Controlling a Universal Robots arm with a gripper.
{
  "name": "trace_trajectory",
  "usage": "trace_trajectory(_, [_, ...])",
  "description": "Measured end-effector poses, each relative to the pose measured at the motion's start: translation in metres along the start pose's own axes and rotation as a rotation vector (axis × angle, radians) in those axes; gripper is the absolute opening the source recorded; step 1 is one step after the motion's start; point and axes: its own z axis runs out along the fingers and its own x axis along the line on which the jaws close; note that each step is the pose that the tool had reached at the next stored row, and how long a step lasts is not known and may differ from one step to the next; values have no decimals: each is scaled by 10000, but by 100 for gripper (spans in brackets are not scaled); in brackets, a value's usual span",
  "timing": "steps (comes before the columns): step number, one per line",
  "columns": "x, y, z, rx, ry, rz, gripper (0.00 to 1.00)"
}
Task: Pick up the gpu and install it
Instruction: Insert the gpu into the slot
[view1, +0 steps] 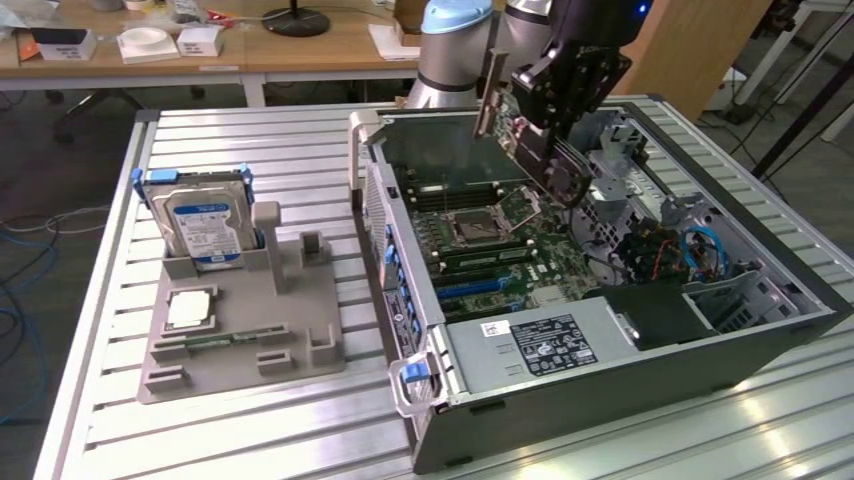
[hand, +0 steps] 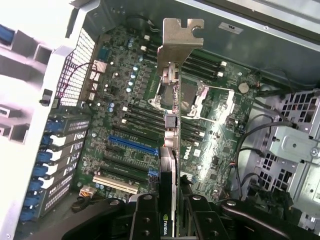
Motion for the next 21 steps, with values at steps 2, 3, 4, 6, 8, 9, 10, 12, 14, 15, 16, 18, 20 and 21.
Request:
trace_trajectory(2, [0, 0, 0, -4, 4, -161, 26])
trace_trajectory(3, [0, 0, 0, -6, 6, -241, 26])
trace_trajectory(4, [0, 0, 0, -8, 8, -326, 26])
trace_trajectory(6, [0, 0, 1, -12, 12, -498, 26])
trace_trajectory(8, [0, 0, 1, -15, 16, -654, 26])
trace_trajectory(9, [0, 0, 1, -18, 18, -733, 26])
trace_trajectory(10, [0, 0, 1, -19, 20, -811, 26])
trace_trajectory(12, [0, 0, 1, -22, 25, -975, 26])
trace_trajectory(14, [0, 0, 2, -27, 27, -1131, 26])
trace_trajectory(15, [0, 0, 2, -29, 29, -1209, 26])
trace_trajectory(16, [0, 0, 2, -30, 31, -1290, 26])
trace_trajectory(18, [0, 0, 2, -35, 35, -1457, 26])
trace_trajectory(20, [0, 0, 2, -39, 40, -1641, 26])
trace_trajectory(21, [0, 0, 2, -41, 42, -1731, 26])
